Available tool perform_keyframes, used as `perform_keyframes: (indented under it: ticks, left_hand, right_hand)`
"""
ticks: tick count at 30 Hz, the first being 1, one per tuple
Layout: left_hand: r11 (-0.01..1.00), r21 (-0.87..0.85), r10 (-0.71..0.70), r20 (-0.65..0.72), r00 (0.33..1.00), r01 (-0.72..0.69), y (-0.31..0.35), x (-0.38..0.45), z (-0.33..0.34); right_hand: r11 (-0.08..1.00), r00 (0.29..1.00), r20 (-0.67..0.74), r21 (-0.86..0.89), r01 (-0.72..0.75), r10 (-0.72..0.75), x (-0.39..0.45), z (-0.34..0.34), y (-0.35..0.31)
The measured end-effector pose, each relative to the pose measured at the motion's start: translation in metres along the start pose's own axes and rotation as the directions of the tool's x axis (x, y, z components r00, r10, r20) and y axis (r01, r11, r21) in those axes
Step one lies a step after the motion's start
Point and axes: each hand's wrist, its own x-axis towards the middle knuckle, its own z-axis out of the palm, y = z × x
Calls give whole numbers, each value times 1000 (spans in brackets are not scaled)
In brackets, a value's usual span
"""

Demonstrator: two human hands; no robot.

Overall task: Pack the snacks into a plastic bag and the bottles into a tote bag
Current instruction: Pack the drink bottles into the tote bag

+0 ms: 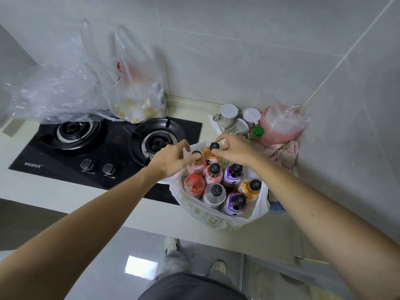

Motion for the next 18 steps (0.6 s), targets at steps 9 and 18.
perform_keyframes:
  ticks: [9,18]
  left_hand:
    - [962,43,-270,-10,963,271,-40,-16,23]
    - [931,85,-359,53,932,354,-32,-13,37]
  right_hand:
    - [957,895,-390,-97,-275,218,-92,4,49]
    - [863,848,-161,96,-496,505,-119,3,71]
